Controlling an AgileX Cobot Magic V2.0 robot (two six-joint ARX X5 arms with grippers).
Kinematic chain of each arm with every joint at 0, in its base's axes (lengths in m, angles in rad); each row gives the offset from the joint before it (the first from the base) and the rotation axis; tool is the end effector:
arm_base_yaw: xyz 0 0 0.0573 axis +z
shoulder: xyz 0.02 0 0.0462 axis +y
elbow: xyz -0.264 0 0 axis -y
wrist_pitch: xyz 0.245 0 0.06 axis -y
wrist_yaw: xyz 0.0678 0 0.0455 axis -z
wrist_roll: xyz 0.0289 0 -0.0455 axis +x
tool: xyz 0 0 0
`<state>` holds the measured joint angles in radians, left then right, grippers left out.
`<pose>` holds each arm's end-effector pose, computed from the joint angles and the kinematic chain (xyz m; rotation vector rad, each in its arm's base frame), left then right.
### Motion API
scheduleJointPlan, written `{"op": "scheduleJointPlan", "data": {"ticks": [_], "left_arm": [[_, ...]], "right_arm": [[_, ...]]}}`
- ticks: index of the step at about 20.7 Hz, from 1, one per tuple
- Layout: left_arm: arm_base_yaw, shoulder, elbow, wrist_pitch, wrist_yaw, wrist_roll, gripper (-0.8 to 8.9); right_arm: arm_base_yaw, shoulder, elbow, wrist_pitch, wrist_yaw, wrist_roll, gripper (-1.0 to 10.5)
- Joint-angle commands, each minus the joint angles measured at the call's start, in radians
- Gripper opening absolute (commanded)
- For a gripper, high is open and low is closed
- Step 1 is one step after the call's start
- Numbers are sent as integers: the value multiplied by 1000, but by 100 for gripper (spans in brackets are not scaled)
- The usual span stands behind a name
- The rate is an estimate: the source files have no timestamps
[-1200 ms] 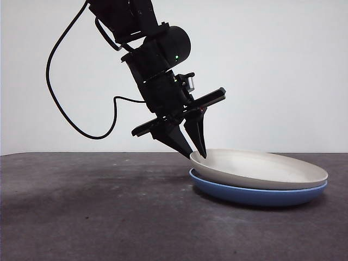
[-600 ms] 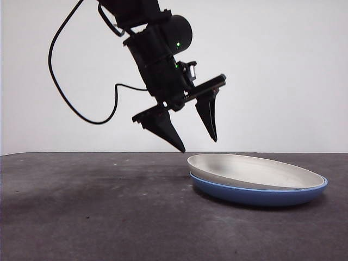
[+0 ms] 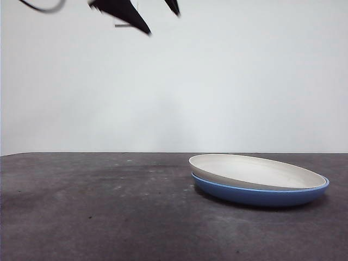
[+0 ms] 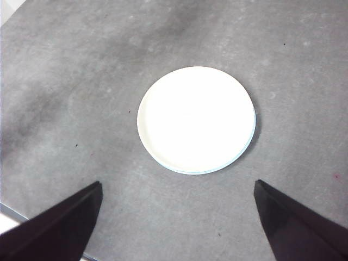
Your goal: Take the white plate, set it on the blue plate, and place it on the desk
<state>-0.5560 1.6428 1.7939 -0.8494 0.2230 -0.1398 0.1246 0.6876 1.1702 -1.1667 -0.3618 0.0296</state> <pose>0.2902 -0.1879 0.4013 -0.0087 0.7557 -0.6949 0.0768 0.0199 0.3780 0.1096 0.6928 0.4570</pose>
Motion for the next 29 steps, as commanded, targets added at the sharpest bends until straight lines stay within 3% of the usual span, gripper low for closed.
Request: {"op": "scheduleJointPlan", "data": {"ticks": [1, 9, 15, 17, 23, 29], "left_arm": [[21, -64, -45, -15, 2, 43, 344], [52, -410, -451, 3, 33, 80, 344], [51, -612, -684, 4, 311, 108, 344], [51, -639, -701, -13, 355, 122, 344], [51, -650, -701, -19, 355, 129, 344], [51, -650, -701, -18, 355, 129, 344]], "right_arm": [[4, 4, 20, 5, 4, -7, 449], [4, 18, 20, 2, 3, -7, 449], [4, 37, 10, -20, -5, -3, 449], [4, 37, -16, -22, -8, 3, 449], [4, 37, -99, -12, -8, 18, 449], [4, 58, -150, 54, 23, 103, 449]]}}
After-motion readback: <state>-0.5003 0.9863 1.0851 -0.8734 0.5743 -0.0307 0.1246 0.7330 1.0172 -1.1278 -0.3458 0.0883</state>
